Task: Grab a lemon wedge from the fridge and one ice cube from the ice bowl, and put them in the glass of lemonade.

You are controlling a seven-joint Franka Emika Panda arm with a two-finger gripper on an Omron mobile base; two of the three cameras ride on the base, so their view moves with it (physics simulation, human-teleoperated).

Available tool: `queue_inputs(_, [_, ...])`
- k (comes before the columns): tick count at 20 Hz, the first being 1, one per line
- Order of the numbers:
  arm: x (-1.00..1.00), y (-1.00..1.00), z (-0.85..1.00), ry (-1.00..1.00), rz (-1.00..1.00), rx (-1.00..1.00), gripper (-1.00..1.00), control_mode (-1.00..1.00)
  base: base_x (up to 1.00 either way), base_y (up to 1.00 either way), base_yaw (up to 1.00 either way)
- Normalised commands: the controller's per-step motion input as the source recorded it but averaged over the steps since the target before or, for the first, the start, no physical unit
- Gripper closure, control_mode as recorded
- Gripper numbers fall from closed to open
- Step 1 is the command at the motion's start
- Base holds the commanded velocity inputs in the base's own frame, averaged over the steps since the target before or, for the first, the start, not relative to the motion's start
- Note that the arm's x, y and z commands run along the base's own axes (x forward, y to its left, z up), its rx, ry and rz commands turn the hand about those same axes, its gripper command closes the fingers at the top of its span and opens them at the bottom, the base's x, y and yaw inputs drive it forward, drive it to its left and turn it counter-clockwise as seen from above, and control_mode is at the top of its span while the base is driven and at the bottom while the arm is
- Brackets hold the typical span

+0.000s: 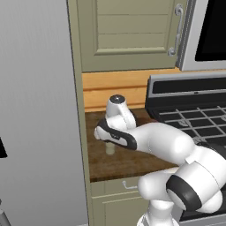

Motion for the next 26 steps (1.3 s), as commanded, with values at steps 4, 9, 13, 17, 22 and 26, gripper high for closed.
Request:
queue_inputs(4, [0.0,0.0,0.0,0.0,0.0,0.0,-1.0,-1.0,0.0,0.0,0.0])
queue_inputs(9, [0.0,0.0,0.0,0.0,0.0,0.0,-1.0,-1.0,0.0,0.0,0.0])
queue_inputs(13, [0.0,0.0,0.04,-0.01,0.0,0.0,-1.0,-1.0,0.0,0.0,0.0])
queue_inputs(17, [-0.09,-0.13,0.08,0.0,0.0,0.03,-1.0,-1.0,0.0,0.0,0.0])
queue_inputs(22, [-0.1,-0.26,0.03,0.0,0.0,0.03,-1.0,-1.0,0.0,0.0,0.0])
queue_inputs(26, [-0.08,-0.43,0.03,0.0,0.0,0.05,-1.0,-1.0,0.0,0.0,0.0])
